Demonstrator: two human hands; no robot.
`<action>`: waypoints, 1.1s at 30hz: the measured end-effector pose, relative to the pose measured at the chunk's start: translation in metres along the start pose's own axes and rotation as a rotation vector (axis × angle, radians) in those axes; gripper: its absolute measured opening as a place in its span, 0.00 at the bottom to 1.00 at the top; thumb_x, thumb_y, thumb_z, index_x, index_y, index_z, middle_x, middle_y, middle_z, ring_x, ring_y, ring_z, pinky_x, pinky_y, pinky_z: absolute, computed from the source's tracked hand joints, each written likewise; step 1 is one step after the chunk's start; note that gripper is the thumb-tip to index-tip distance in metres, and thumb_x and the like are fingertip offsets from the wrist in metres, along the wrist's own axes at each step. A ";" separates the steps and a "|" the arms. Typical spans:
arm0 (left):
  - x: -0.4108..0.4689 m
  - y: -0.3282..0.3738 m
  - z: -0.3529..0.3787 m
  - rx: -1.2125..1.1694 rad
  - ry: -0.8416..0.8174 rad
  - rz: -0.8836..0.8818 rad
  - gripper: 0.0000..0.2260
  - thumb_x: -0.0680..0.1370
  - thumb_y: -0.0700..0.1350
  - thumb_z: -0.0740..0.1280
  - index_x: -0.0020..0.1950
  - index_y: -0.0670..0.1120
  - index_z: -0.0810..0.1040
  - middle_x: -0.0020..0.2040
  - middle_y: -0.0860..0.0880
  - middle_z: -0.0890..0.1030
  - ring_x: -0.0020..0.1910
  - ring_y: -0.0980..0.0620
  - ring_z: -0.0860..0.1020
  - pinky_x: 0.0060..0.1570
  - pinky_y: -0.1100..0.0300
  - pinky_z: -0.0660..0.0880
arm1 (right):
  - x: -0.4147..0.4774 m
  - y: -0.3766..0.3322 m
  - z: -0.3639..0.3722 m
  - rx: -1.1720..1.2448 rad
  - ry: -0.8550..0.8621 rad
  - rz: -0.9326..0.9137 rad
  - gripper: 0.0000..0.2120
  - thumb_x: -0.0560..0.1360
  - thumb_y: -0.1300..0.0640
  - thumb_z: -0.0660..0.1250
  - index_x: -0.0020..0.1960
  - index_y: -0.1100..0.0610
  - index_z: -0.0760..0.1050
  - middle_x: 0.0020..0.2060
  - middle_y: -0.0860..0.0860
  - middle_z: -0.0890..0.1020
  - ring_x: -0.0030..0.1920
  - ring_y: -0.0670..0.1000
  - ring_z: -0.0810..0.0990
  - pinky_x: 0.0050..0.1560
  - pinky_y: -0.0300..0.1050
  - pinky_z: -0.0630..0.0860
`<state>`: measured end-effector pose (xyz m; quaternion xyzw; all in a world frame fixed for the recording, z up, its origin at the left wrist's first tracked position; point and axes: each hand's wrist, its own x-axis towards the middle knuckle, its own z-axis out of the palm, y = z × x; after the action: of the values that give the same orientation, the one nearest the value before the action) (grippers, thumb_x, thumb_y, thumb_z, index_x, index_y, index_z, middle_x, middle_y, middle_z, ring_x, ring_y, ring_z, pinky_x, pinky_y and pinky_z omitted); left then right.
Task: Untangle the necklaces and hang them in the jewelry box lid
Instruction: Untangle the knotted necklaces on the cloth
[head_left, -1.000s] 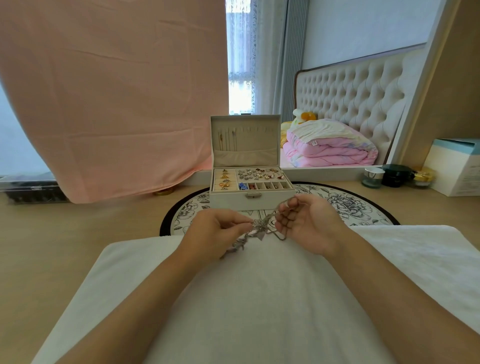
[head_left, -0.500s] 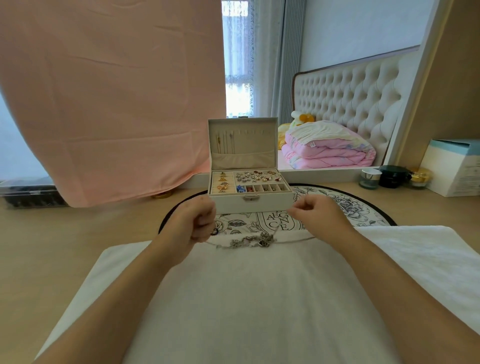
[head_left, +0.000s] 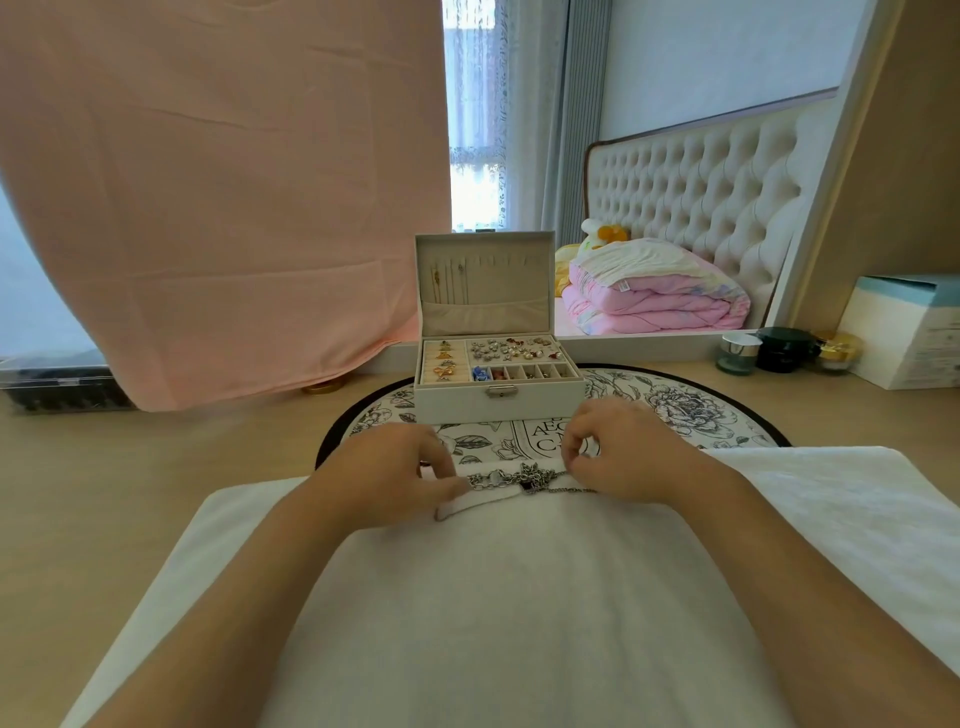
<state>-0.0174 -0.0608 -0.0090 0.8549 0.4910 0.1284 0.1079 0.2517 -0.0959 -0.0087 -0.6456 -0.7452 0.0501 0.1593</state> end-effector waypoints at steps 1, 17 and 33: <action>0.002 0.006 0.004 0.002 0.070 0.051 0.07 0.76 0.61 0.69 0.44 0.60 0.83 0.45 0.63 0.77 0.44 0.61 0.77 0.44 0.59 0.74 | -0.002 -0.002 0.000 0.052 -0.021 -0.010 0.02 0.71 0.51 0.70 0.42 0.45 0.81 0.48 0.39 0.80 0.52 0.43 0.76 0.58 0.43 0.72; 0.022 0.022 0.036 -0.810 0.211 -0.097 0.06 0.84 0.42 0.61 0.49 0.47 0.74 0.38 0.48 0.77 0.34 0.54 0.77 0.46 0.46 0.82 | -0.003 0.015 -0.006 0.588 -0.072 0.024 0.08 0.77 0.59 0.67 0.39 0.53 0.76 0.30 0.46 0.74 0.32 0.47 0.70 0.37 0.41 0.69; 0.005 0.017 0.010 0.017 -0.025 0.007 0.13 0.75 0.63 0.69 0.41 0.54 0.81 0.46 0.57 0.79 0.43 0.58 0.77 0.42 0.59 0.75 | 0.007 -0.003 0.016 0.140 -0.076 -0.103 0.11 0.77 0.47 0.70 0.58 0.38 0.81 0.52 0.38 0.78 0.54 0.40 0.74 0.59 0.41 0.71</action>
<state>0.0025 -0.0657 -0.0127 0.8589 0.4878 0.1138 0.1063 0.2428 -0.0873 -0.0215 -0.5913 -0.7776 0.1181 0.1782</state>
